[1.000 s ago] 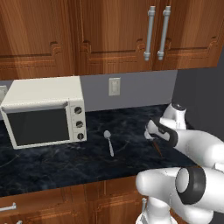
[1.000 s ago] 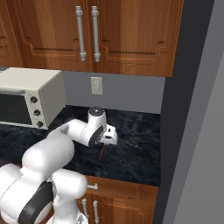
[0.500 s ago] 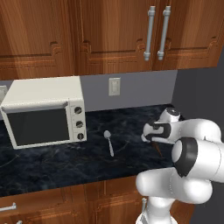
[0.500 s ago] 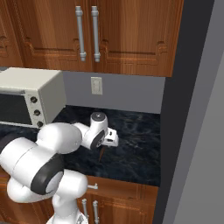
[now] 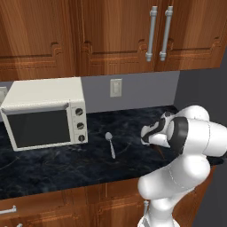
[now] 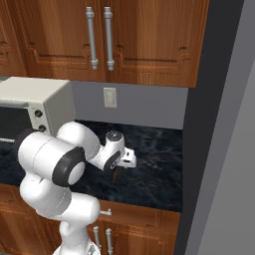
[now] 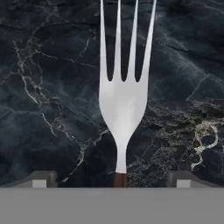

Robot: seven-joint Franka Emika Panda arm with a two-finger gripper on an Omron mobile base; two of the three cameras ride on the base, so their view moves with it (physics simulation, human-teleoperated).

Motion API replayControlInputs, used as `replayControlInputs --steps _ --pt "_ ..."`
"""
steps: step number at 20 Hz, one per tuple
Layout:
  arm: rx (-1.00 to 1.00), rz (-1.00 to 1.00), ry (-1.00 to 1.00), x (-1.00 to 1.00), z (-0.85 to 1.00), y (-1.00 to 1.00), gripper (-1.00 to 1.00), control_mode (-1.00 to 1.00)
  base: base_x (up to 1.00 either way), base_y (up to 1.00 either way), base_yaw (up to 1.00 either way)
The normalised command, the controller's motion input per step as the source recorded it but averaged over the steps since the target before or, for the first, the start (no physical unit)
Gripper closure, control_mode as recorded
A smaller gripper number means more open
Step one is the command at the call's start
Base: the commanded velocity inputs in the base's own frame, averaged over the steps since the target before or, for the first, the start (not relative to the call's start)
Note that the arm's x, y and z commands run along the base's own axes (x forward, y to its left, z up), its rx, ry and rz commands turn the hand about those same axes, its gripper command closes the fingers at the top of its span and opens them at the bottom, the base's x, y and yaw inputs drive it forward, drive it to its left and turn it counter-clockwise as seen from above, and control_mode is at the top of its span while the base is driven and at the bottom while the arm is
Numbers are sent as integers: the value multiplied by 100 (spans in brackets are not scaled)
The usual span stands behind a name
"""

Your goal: Take the fork and place it on the left side of the plate. Then take the spoon and place it on the right side of the plate. Make sure they're directly next to the plate.

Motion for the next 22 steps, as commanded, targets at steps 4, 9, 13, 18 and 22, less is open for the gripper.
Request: replayControlInputs --steps 4,9,13,18,22 --pt "0 0 0 24 -28 -8 -100 -100 0 0 0" --pt "0 0 0 10 -35 -1 100 -100 0 0 0" --pt "-3 0 5 0 -57 6 100 -100 0 0 0" --pt "-7 0 10 -9 -74 32 100 -100 0 0 0" --pt "-4 0 20 -13 -72 59 100 -100 0 0 0"
